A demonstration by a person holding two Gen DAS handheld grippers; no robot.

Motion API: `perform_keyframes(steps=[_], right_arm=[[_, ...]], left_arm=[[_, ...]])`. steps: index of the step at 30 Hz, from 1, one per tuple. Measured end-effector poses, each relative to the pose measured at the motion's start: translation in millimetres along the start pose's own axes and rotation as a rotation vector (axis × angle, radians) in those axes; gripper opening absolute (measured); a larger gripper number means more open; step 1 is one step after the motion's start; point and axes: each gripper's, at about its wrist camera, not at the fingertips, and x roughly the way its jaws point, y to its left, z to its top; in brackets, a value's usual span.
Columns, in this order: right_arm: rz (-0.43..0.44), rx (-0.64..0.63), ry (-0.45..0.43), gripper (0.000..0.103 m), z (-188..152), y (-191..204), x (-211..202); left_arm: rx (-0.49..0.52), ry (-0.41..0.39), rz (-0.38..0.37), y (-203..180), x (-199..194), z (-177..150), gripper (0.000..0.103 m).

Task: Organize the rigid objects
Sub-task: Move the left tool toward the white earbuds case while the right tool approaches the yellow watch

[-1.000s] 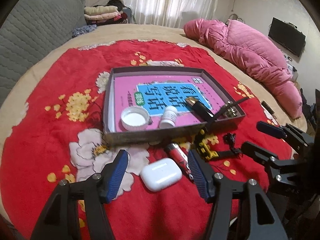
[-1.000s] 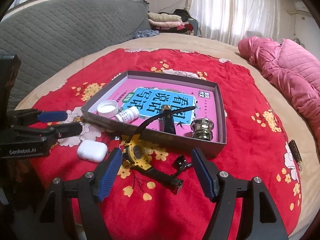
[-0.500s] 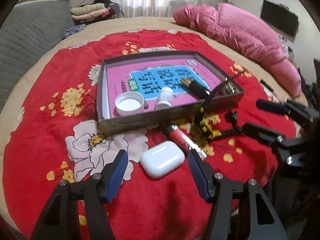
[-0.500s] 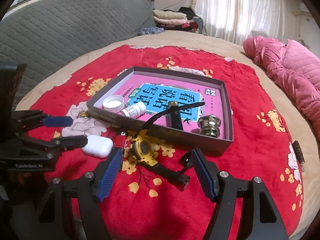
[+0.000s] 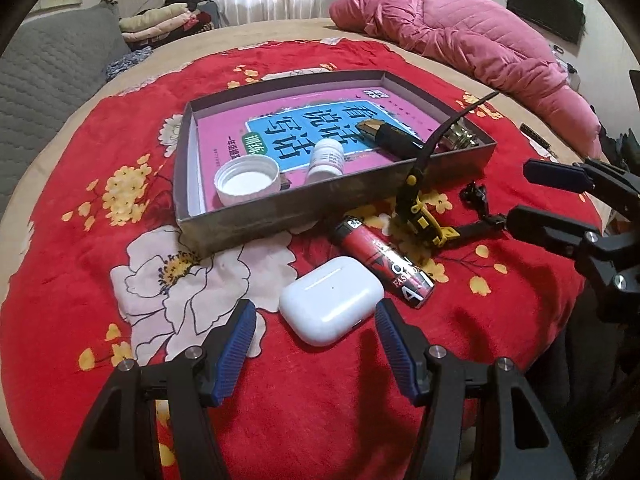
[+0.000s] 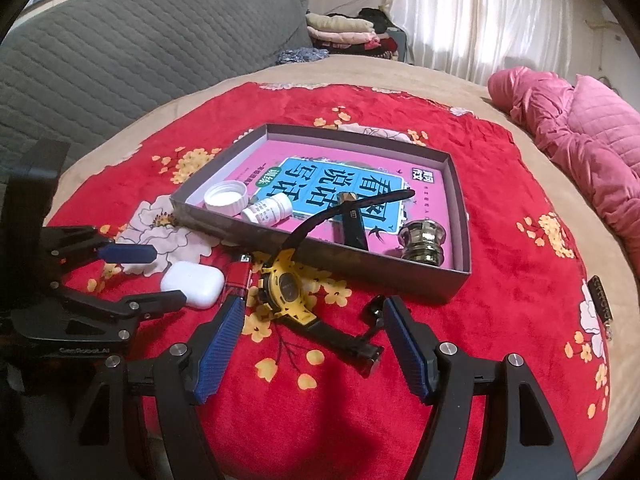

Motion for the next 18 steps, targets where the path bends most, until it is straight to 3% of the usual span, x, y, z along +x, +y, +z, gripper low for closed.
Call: perform_keyframes(steps=[18], right_arm=[[0.009, -0.037, 0.052, 0.073, -6, 9, 28]], left_arm=[[0.069, 0.011, -0.108, 2, 33, 4, 0.062]])
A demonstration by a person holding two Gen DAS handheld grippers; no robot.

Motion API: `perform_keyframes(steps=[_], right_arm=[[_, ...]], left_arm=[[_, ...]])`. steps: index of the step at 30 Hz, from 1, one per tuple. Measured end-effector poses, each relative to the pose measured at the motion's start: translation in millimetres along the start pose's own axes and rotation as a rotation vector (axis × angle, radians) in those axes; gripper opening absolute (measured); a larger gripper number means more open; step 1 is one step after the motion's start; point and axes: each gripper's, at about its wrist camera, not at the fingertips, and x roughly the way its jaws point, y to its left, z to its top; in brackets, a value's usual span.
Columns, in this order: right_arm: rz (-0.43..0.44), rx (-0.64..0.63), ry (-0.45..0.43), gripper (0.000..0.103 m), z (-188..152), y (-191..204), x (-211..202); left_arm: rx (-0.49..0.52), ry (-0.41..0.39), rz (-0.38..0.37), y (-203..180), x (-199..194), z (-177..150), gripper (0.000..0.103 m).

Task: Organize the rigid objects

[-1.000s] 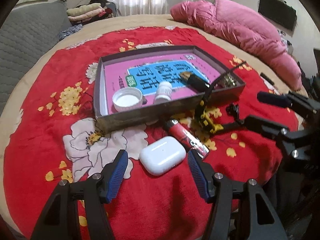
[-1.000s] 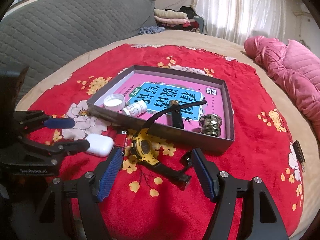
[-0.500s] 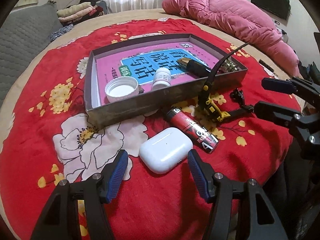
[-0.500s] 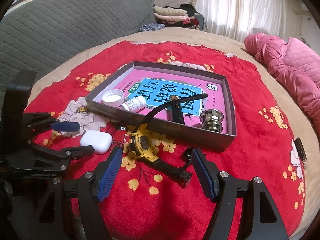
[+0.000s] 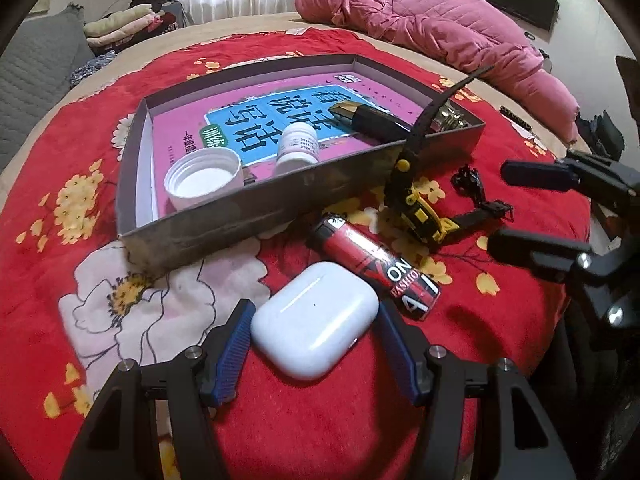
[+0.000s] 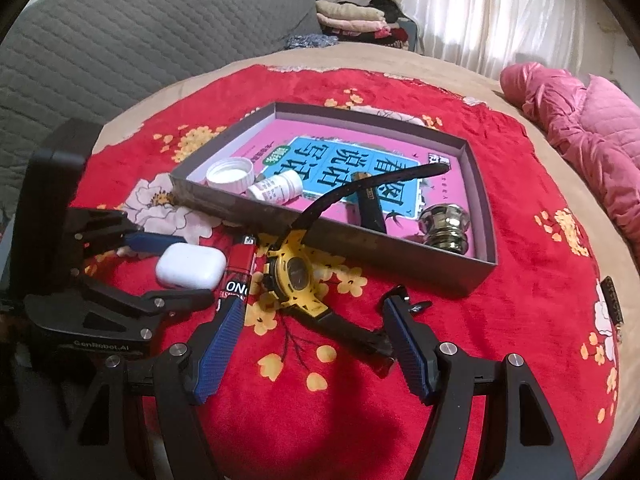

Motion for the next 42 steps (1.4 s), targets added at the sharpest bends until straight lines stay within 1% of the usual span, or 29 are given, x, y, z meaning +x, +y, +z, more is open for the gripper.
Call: perform_keyframes(steps=[11, 13, 17, 23, 30, 33, 37, 42], right_arm=[[-0.003, -0.013, 0.021, 0.073, 1, 4, 17], [-0.007, -0.009, 0.023, 0.073, 2, 3, 20], [-0.011, -0.006, 0.021, 0.073, 5, 3, 23], [-0.016, -0.023, 0.019, 0.073, 11, 5, 30], [-0.039, -0.073, 0.025, 0.073, 12, 13, 44], [-0.071, -0.099, 0.03, 0.073, 12, 17, 52], [-0.089, -0.128, 0.033, 0.073, 10, 20, 65], [-0.102, -0.114, 0.008, 0.072, 12, 12, 72]], left_arm=[[0.007, -0.026, -0.04, 9, 5, 1, 0.06], [-0.007, -0.028, -0.045, 12, 6, 2, 0.06], [-0.07, -0.024, -0.057, 20, 6, 4, 0.06], [-0.112, -0.006, -0.02, 20, 3, 4, 0.06], [-0.2, -0.006, -0.026, 31, -1, 3, 0.06], [-0.208, -0.006, -0.008, 32, 0, 3, 0.06], [-0.221, -0.006, 0.003, 32, 2, 3, 0.06], [-0.23, -0.012, 0.007, 32, 4, 5, 0.06]])
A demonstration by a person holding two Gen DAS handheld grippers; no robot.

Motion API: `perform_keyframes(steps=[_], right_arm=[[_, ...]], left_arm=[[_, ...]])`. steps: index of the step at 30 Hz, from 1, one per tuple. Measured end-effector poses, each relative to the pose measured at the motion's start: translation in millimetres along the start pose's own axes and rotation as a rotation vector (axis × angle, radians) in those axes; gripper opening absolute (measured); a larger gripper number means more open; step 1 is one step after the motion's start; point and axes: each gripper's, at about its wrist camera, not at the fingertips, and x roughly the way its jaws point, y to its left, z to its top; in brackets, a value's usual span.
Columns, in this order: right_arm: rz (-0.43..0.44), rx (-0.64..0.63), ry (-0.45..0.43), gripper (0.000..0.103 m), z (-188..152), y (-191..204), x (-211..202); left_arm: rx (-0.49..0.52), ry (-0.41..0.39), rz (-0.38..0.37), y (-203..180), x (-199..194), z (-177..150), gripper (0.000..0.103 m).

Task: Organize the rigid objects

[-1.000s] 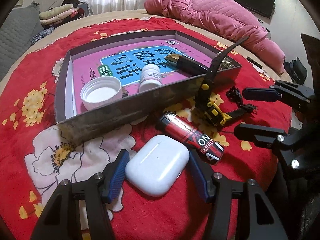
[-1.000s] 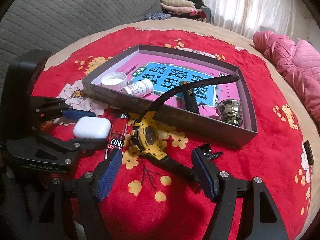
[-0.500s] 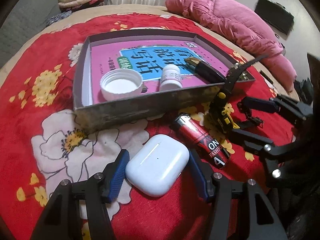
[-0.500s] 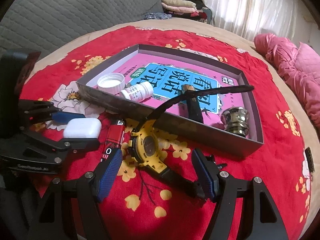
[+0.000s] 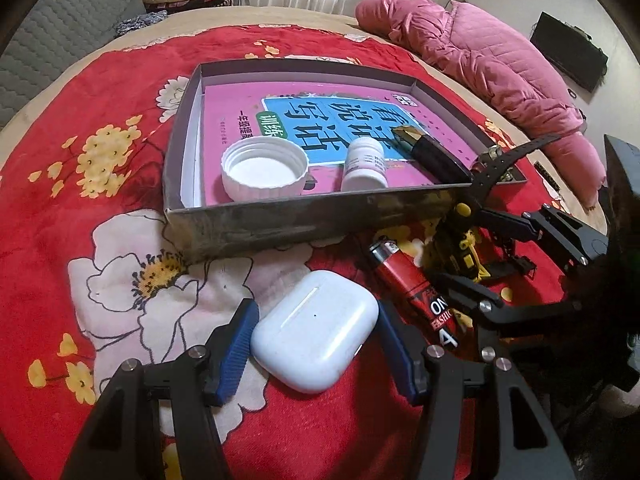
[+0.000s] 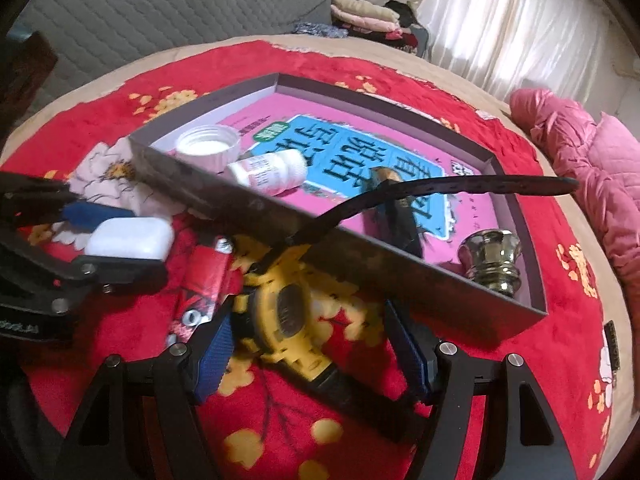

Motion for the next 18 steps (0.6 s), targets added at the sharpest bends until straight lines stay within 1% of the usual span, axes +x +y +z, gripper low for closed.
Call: perform_keyframes(steps=[2, 4, 5, 6, 8, 12, 18], right_arm=[[0.021, 0.01, -0.009, 0.066, 0, -2, 0], [0.025, -0.014, -0.023, 0.045, 0, 2, -2], [0.025, -0.033, -0.03, 0.04, 0, 5, -5], [0.029, -0.049, -0.035, 0.032, 0, 8, -6], [0.045, -0.064, -0.041, 0.031, 0, 12, -9], [0.084, -0.023, -0.046, 0.03, 0, 5, -14], [0.138, 0.045, -0.08, 0.022, 0, -6, -32]], left_arm=[[-0.003, -0.004, -0.002, 0, 0, 1, 0.06], [-0.011, -0.007, -0.01, 2, 0, 1, 0.06], [-0.016, -0.01, -0.013, 3, -1, 2, 0.06], [-0.022, -0.014, -0.016, 4, -2, 2, 0.06], [-0.036, -0.021, -0.022, 6, -5, 4, 0.06], [-0.059, -0.035, -0.03, 12, -9, 5, 0.06], [-0.066, -0.052, -0.038, 12, -15, 6, 0.06]])
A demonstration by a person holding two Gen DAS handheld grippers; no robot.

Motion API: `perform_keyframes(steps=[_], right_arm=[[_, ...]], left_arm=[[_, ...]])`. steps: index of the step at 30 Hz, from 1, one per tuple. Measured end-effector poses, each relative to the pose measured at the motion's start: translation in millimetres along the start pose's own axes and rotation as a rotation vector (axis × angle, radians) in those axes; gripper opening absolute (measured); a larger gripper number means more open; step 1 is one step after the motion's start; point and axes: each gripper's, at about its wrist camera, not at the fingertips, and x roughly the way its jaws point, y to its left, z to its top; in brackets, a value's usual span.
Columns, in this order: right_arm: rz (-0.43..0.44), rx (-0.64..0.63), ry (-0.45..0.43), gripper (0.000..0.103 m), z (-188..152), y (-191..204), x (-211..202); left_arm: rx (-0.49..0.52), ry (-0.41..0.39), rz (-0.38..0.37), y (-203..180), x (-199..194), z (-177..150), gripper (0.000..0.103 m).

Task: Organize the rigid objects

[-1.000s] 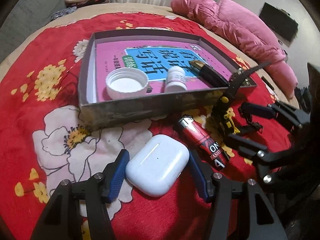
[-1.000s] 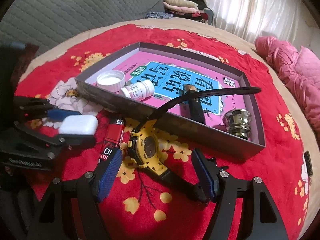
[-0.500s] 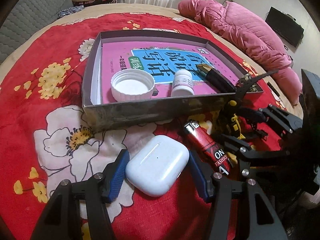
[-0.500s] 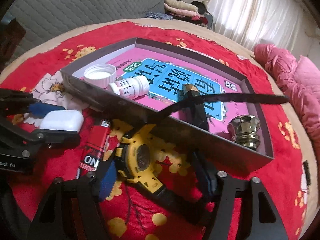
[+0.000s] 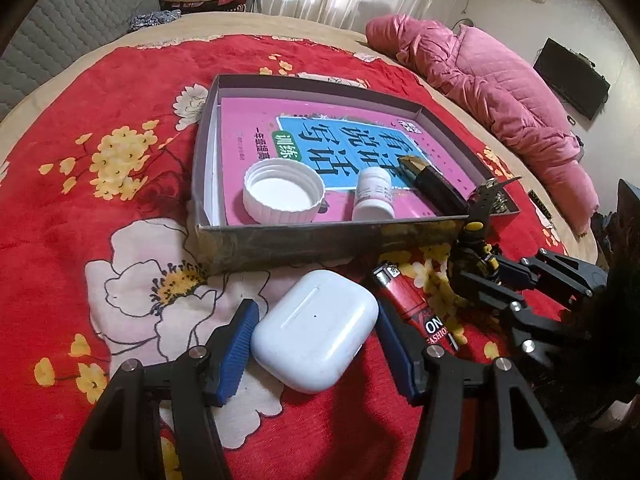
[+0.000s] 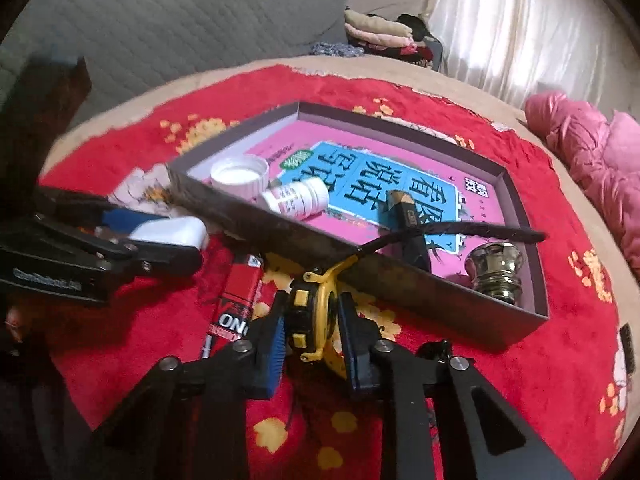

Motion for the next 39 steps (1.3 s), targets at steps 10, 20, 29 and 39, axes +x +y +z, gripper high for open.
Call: perform_keyframes(steps=[10, 20, 29, 39], right_arm=[[0.043, 0.089, -0.017, 0.018, 0, -14, -12], [0.08, 0.167, -0.053, 0.017, 1, -26, -29], [0.067, 0.133, -0.105, 0.017, 7, -21, -49], [0.045, 0.129, -0.138, 0.017, 13, -24, -57]], left_arm=[[0.02, -0.016, -0.005, -5, -5, 0, 0.06], [0.038, -0.041, -0.011, -10, -13, 0, 0.06], [0.064, -0.069, -0.001, -17, -20, 1, 0.06], [0.033, -0.109, 0.0, -14, -29, 5, 0.06]])
